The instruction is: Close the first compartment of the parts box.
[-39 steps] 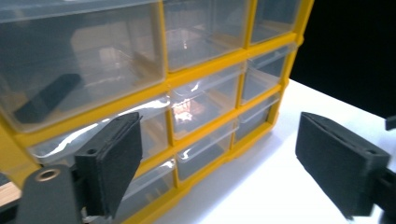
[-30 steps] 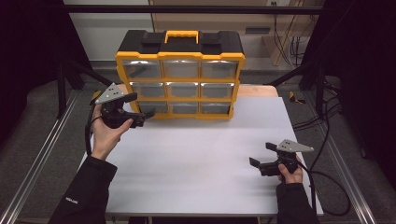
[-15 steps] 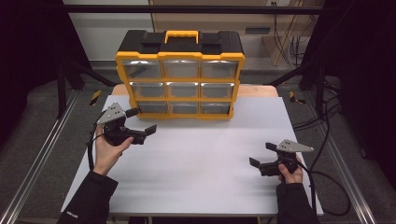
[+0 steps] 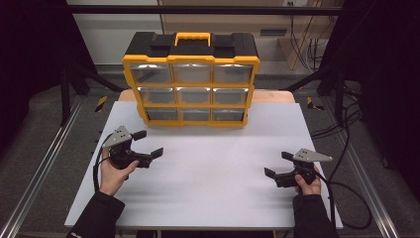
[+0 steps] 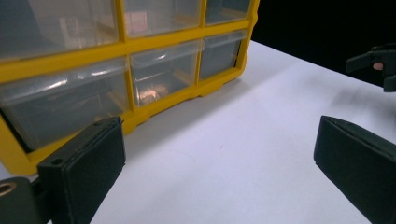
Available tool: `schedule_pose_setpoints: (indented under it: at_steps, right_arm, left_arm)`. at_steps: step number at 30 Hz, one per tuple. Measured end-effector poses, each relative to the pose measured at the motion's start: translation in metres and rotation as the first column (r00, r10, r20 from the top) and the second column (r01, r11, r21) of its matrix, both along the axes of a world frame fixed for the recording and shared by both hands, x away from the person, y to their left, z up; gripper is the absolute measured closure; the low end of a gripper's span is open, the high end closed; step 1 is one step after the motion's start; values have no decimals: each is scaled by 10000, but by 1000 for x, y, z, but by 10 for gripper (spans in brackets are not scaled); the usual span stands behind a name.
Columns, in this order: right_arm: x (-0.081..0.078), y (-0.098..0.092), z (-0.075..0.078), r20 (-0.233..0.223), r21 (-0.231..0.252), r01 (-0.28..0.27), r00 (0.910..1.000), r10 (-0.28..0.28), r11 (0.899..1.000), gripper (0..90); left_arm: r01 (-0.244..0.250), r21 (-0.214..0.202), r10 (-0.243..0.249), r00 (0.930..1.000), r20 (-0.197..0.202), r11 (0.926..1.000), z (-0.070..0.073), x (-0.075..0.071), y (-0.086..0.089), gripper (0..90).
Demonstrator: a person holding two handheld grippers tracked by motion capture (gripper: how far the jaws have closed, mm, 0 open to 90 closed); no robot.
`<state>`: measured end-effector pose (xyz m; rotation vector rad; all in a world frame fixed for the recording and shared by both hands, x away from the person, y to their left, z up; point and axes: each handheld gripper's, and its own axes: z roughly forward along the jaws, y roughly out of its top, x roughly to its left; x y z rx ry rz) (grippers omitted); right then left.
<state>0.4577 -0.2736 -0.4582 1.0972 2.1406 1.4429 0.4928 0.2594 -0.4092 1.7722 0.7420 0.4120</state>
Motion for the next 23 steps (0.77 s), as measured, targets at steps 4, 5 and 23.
schedule_pose_setpoints:
  at_steps: [4, 5, 23]
  right_arm:
    - [-1, 0, 0, 1, -92, 31, 10000, -31, 10000, 12]
    - [-1, 0, 0, -4, -87, 41, 10000, -41, 10000, 12]
    - [-1, 0, 0, -23, -50, 20, 10000, -20, 10000, 12]
  left_arm:
    - [-107, 94, 109, 9997, -204, 9999, -11, -2, 6, 19]
    - [-133, 87, 135, 9996, -256, 9999, -14, -3, 8, 19]
    - [-357, 388, 375, 9982, -467, 9986, -37, -11, 24, 20]
